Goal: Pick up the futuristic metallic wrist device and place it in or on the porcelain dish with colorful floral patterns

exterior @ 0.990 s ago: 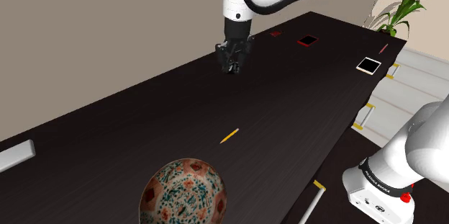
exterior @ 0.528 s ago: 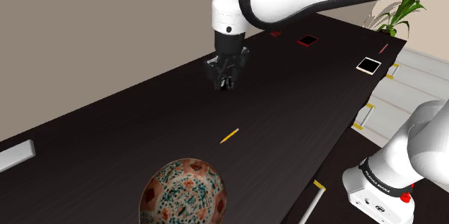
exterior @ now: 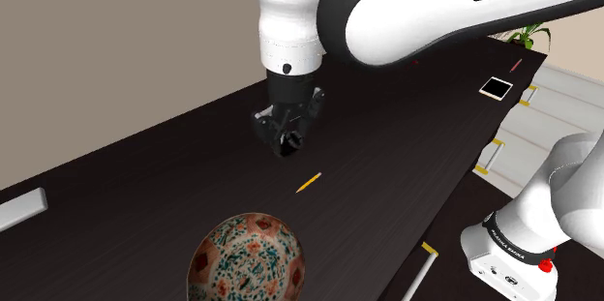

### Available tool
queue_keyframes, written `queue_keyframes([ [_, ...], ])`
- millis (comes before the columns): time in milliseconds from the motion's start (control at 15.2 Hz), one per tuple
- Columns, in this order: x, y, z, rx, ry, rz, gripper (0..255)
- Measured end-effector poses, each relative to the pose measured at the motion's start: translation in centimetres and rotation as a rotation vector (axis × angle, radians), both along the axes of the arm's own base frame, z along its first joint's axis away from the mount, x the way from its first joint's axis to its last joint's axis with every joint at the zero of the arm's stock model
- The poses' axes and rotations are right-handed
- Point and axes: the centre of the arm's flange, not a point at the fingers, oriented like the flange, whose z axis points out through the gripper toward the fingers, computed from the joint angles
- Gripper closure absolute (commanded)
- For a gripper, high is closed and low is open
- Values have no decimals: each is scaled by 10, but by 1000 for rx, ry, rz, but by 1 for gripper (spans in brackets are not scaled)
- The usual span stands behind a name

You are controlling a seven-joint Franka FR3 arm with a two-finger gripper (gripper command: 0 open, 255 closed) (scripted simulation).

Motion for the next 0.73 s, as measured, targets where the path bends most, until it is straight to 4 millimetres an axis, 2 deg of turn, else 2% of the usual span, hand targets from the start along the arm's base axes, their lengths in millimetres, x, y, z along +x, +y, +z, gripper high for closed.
queue_keyframes([
  [396,-49,64,-2,0,0,0,255],
  [726,-90,116,5,0,0,0,255],
])
